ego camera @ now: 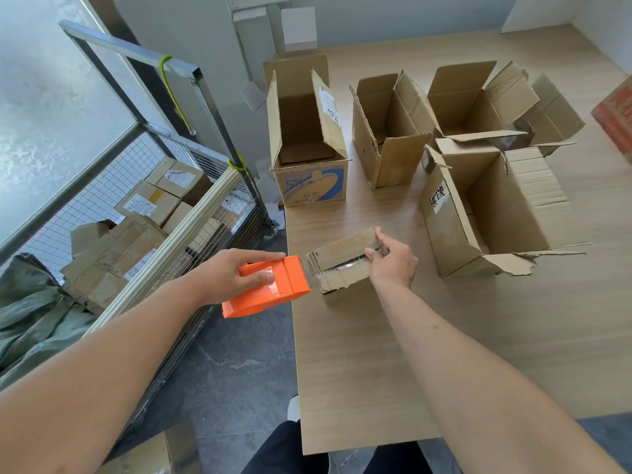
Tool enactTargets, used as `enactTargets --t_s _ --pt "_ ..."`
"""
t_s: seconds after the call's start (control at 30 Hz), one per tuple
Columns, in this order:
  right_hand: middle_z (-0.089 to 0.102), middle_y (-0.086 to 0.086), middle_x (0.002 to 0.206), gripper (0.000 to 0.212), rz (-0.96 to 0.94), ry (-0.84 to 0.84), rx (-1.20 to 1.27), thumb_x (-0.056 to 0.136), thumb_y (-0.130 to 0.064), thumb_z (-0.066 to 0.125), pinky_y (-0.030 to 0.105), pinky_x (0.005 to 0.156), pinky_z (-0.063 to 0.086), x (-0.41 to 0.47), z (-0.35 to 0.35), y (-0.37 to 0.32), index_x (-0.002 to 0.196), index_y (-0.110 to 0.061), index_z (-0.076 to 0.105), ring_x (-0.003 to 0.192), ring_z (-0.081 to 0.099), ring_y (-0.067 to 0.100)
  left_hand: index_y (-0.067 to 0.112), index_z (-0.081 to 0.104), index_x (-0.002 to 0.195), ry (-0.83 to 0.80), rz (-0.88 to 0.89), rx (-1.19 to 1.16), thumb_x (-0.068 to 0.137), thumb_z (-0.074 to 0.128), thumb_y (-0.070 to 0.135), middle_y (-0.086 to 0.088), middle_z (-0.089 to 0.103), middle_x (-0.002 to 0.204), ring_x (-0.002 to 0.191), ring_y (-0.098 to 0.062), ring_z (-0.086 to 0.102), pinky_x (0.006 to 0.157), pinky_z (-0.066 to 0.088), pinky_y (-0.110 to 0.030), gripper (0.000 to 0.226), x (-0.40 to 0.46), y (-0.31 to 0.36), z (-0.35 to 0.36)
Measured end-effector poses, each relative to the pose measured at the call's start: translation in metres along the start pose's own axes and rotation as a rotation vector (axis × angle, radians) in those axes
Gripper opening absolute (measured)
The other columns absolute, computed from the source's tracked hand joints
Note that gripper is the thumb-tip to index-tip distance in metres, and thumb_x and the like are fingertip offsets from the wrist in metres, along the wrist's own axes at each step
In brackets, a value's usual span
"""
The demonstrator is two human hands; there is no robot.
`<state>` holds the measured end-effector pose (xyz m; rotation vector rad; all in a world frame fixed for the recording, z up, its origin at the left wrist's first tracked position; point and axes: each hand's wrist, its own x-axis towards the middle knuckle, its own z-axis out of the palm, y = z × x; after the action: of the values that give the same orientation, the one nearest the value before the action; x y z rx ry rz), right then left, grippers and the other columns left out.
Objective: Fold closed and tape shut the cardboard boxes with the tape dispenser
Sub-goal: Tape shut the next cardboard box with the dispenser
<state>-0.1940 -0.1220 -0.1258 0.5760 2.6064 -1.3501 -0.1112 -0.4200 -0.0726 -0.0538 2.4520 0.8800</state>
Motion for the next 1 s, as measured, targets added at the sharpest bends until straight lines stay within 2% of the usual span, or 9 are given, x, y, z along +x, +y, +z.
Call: enactTargets --t_s 0.2,0.4,0.47,0.53,0.63,0.7,0.8,0.87,1.0 --pt "0.069 0.004 0.129 0.05 -0.003 0.0 -0.014 0.091 -0.015 0.076 0.02 0.088 0.035 0.0 0.001 0.0 0.136 -0.034 0.064 0.121 0.055 0.025 0.075 0.04 0.132 0.022 -0.018 -0.033 0.091 0.057 0.068 0.029 0.052 0.129 0.113 -0.008 0.057 0.094 0.052 -0.038 0.045 -0.012 -0.019 0.007" --pt "0.07 0.004 0.125 0.051 -0.02 0.005 -0.057 0.093 -0.018 0.074 0.027 0.089 0.043 0.001 0.004 0.001 0.138 -0.037 0.062 0.117 0.059 0.027 0.071 0.043 0.134 0.032 -0.054 0.043 0.095 0.06 0.058 0.018 0.053 0.126 0.105 -0.009 0.05 0.086 0.042 -0.032 0.044 0.005 -0.006 0.015" --pt "0.068 0.004 0.125 0.051 -0.051 -0.002 -0.165 0.097 -0.024 0.069 0.034 0.085 0.045 -0.001 0.005 0.0 0.143 -0.041 0.055 0.115 0.058 0.028 0.064 0.045 0.138 0.043 -0.056 0.068 0.095 0.061 0.057 0.014 0.055 0.134 0.107 -0.009 0.05 0.087 0.041 -0.032 0.046 0.013 -0.001 0.02" --pt "0.056 0.008 0.137 0.056 -0.117 -0.014 -0.431 0.101 -0.026 0.062 0.04 0.089 0.047 -0.005 0.007 -0.003 0.153 -0.038 0.043 0.121 0.053 0.03 0.061 0.046 0.14 0.049 -0.048 0.103 0.095 0.06 0.057 0.013 0.056 0.139 0.115 -0.013 0.053 0.089 0.041 -0.033 0.047 0.021 0.005 0.024" --pt "0.022 0.021 0.161 0.078 -0.237 0.031 -0.808 0.095 -0.012 0.064 0.045 0.111 0.039 -0.019 0.019 -0.017 0.16 -0.014 0.022 0.138 0.034 0.038 0.059 0.045 0.142 0.058 -0.013 0.143 0.096 0.058 0.058 0.011 0.058 0.141 0.123 -0.018 0.056 0.095 0.045 -0.037 0.047 0.028 0.01 0.031" --pt "0.022 0.025 0.16 0.087 -0.334 0.007 -0.803 0.087 -0.008 0.069 0.046 0.112 0.038 -0.035 0.031 -0.025 0.159 -0.006 0.02 0.139 0.032 0.04 0.06 0.044 0.142 0.071 -0.007 0.134 0.096 0.058 0.058 0.011 0.058 0.142 0.124 -0.019 0.056 0.099 0.047 -0.04 0.048 0.027 0.01 0.035" --pt "0.007 0.024 0.167 0.079 -0.346 -0.185 -0.704 0.101 -0.039 0.052 0.05 0.125 0.018 -0.056 0.046 -0.021 0.162 -0.01 0.011 0.153 0.007 0.044 0.056 0.046 0.143 0.111 0.023 0.11 0.096 0.06 0.055 0.012 0.06 0.141 0.124 -0.017 0.058 0.1 0.047 -0.038 0.048 0.023 0.006 0.04" --pt "-0.015 0.021 0.168 0.094 -0.336 -0.26 -0.7 0.099 -0.065 0.04 0.048 0.127 0.0 -0.056 0.047 -0.013 0.162 -0.012 -0.004 0.155 -0.013 0.039 0.054 0.048 0.142 0.124 0.036 0.087 0.096 0.061 0.054 0.012 0.062 0.138 0.121 -0.015 0.059 0.095 0.046 -0.033 0.048 0.022 0.004 0.042" --pt "-0.029 0.018 0.164 0.103 -0.402 -0.292 -0.768 0.096 -0.072 0.039 0.048 0.127 -0.004 -0.048 0.042 0.003 0.16 -0.015 -0.018 0.153 -0.024 0.036 0.062 0.045 0.14 0.083 -0.003 -0.027 0.095 0.062 0.055 0.016 0.06 0.134 0.109 -0.006 0.055 0.087 0.043 -0.028 0.048 0.014 -0.007 0.046"
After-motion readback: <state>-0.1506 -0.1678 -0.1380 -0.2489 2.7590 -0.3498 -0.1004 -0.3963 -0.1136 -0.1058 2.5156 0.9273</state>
